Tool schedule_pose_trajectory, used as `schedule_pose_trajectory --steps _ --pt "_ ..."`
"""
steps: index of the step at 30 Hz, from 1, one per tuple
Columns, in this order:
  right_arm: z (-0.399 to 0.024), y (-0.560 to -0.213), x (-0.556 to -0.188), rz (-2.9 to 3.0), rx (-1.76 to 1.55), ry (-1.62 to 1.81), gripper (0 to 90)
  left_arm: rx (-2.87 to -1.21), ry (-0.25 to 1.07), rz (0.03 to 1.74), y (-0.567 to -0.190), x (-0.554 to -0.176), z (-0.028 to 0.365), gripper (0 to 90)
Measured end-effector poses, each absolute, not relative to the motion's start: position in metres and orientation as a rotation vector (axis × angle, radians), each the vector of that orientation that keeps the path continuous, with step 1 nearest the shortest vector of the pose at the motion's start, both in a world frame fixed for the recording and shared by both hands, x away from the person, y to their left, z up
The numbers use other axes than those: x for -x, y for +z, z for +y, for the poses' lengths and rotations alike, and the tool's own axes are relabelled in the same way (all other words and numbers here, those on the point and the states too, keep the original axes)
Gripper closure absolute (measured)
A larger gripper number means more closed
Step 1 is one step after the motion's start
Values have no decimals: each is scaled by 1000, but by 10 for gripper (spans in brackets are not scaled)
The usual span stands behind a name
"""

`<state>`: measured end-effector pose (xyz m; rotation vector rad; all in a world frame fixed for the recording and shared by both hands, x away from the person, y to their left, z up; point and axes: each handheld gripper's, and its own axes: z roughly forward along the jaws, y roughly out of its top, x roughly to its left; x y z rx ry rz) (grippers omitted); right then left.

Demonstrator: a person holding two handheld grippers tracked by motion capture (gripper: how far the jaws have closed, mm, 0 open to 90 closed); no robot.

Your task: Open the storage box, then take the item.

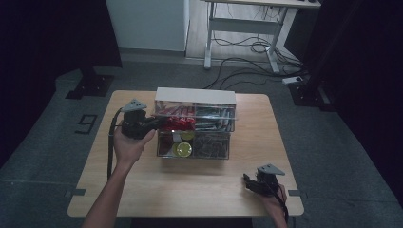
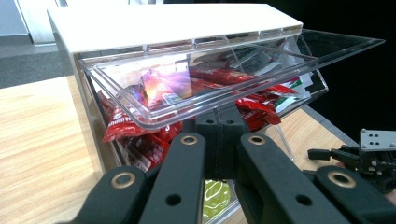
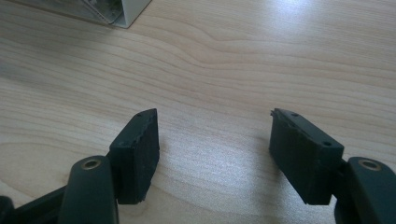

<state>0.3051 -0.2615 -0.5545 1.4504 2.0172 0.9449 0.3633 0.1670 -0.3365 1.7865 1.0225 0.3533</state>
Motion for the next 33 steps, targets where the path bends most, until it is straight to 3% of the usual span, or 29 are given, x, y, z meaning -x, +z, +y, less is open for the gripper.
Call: schedule_pose_trajectory --steps 24,33 --pt "-258 -552 -303 2006 -1441 991 390 -1781 361 1007 -326 -370 165 900" --pt "-253 -514 -296 1928 -1385 1131 399 -1787 361 1007 -327 -370 164 897"
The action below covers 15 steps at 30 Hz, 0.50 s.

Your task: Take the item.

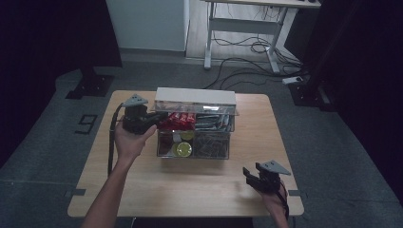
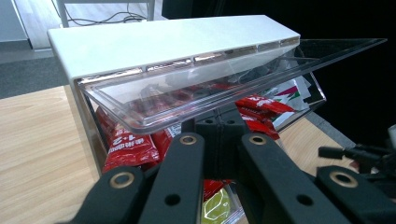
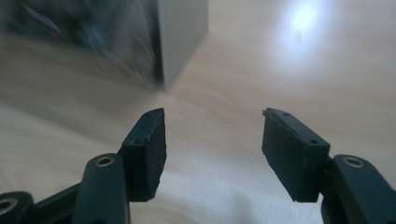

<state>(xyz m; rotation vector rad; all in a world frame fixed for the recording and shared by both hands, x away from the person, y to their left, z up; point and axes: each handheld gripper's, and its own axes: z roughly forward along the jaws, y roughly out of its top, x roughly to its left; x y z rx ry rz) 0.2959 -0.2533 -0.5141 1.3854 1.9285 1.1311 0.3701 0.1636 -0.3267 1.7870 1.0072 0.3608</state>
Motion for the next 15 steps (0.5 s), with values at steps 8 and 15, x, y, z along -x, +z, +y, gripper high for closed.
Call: schedule_pose_trajectory --steps 8,15 --pt "-234 -461 -297 1886 -1248 1264 430 -1803 369 1010 -323 -368 163 897" --pt "-217 -421 -303 1861 -1158 1347 480 -1808 371 1006 -322 -368 162 897"
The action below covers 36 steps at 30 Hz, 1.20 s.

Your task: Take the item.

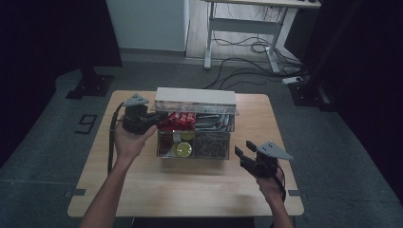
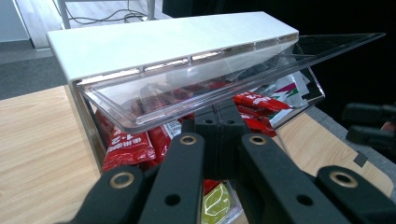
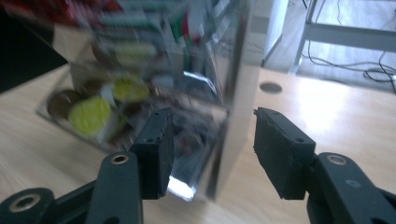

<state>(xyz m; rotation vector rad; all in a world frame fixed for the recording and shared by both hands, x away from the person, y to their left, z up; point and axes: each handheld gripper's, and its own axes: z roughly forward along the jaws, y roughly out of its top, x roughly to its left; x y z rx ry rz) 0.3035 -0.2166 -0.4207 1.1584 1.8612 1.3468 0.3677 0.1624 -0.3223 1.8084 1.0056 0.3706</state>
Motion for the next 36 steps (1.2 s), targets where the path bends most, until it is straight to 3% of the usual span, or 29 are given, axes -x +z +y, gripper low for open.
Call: schedule_pose_trajectory --steps 10,21,36 --pt "-197 -392 -321 1864 -1128 1385 561 -1807 370 1008 -323 -368 163 897" --pt "-180 -386 -337 1881 -1123 1398 635 -1812 361 1011 -324 -370 161 898" --pt "-163 -383 -351 1891 -1121 1378 659 -1805 356 1015 -323 -372 161 900"
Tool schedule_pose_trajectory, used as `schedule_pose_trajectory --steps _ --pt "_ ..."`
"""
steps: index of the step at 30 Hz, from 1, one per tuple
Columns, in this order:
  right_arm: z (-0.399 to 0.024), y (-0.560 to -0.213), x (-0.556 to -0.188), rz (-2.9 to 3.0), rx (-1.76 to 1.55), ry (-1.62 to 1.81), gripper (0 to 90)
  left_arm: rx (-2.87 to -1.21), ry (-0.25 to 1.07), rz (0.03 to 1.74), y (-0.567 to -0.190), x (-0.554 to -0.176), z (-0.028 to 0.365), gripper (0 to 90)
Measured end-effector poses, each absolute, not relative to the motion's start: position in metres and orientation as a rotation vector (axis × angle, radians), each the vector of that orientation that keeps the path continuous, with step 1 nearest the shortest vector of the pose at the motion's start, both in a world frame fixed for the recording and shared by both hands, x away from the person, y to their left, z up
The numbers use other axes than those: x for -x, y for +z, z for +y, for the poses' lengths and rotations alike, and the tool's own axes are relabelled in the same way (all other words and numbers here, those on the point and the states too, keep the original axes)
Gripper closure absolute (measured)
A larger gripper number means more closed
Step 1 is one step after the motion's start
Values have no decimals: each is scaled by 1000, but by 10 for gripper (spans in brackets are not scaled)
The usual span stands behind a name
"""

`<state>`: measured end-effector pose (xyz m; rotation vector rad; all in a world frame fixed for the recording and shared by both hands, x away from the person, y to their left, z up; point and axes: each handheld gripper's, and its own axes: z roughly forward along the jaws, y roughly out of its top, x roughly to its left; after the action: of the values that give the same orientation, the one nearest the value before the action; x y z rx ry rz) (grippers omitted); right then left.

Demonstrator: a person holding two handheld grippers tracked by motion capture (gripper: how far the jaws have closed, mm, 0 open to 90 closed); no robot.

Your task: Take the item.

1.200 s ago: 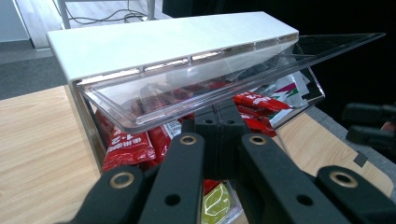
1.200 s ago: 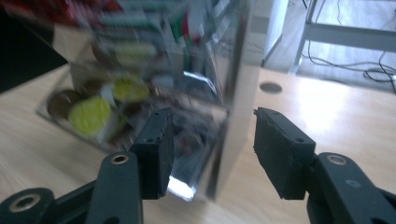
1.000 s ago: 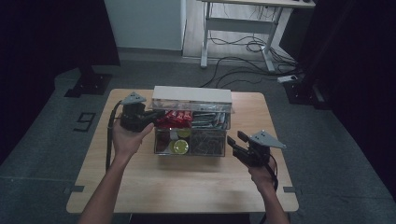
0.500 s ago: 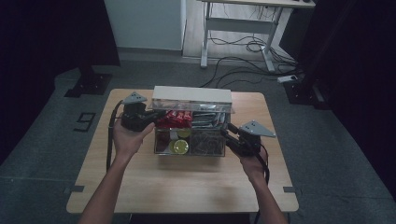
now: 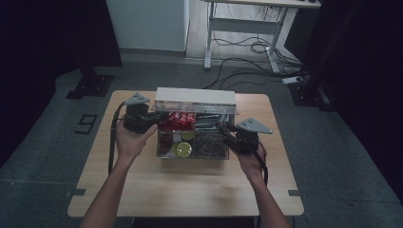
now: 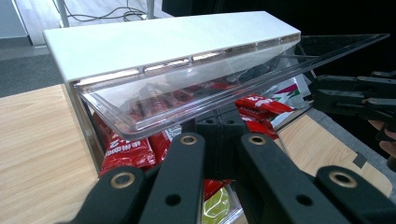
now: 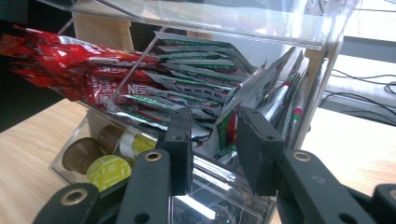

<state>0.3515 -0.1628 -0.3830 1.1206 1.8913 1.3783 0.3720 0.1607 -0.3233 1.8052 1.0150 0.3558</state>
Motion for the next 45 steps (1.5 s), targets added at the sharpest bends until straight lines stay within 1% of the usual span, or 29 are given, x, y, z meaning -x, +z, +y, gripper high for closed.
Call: schedule_pose_trajectory --steps 10,16,21,23,26,45 --pt "-158 -383 -361 1886 -1160 1365 670 -1811 358 1009 -322 -373 160 900" --pt "-153 -385 -366 1873 -1169 1305 695 -1808 359 1008 -321 -373 160 900" --pt "-151 -387 -368 1878 -1181 1288 790 -1807 361 1009 -322 -372 160 900" --pt "-151 -386 -369 1881 -1184 1293 855 -1805 360 1008 -322 -372 160 899" --pt "-152 -386 -370 1890 -1189 1308 883 -1805 359 1006 -322 -372 159 899" --pt "-169 -386 -355 1812 -1211 1444 895 -1793 352 1019 -324 -375 161 899"
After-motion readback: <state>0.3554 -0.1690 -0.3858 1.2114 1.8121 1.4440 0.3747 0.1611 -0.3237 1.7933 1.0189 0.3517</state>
